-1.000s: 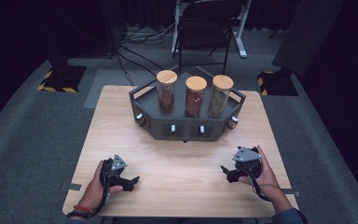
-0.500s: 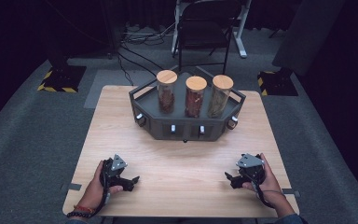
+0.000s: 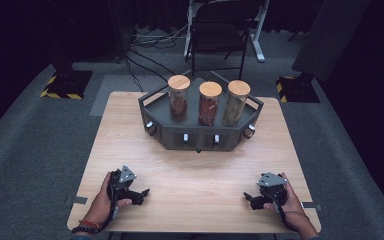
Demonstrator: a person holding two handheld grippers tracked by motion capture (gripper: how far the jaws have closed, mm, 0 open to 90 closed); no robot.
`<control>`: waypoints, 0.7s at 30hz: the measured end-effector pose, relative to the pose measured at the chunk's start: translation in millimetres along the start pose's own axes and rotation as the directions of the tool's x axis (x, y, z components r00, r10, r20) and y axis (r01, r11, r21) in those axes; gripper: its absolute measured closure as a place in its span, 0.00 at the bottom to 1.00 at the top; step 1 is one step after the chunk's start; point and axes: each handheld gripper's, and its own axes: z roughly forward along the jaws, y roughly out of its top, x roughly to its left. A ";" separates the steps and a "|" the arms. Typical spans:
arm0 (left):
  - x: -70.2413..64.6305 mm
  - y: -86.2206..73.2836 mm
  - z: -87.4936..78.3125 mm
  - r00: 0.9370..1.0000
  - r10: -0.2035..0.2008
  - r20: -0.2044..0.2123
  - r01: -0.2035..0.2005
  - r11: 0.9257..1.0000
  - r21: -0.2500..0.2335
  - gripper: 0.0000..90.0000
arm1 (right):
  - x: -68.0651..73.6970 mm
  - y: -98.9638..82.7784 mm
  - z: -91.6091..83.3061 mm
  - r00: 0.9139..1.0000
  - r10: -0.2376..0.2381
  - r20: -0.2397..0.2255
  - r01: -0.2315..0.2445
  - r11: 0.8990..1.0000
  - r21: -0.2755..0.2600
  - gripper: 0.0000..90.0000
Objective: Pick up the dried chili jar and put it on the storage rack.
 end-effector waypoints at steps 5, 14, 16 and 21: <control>0.0 0.0 0.0 1.000 0.000 0.000 0.000 1.000 0.000 0.01 | -2.2 -9.5 -2.6 0.998 0.059 -0.013 -0.060 0.998 -0.021 0.02; 0.0 0.0 0.0 1.000 0.000 0.000 0.000 1.000 -0.001 0.01 | -8.8 -24.2 -6.0 0.986 0.153 -0.069 -0.156 0.987 -0.035 0.00; 0.0 0.0 0.0 1.000 0.000 0.000 0.000 1.000 0.000 0.01 | -11.5 -24.9 -5.4 0.980 0.179 -0.084 -0.181 0.983 -0.021 0.00; 0.0 0.0 0.0 1.000 0.000 0.000 0.000 1.000 0.000 0.01 | -11.6 -24.9 -5.3 0.980 0.178 -0.085 -0.181 0.983 -0.021 0.00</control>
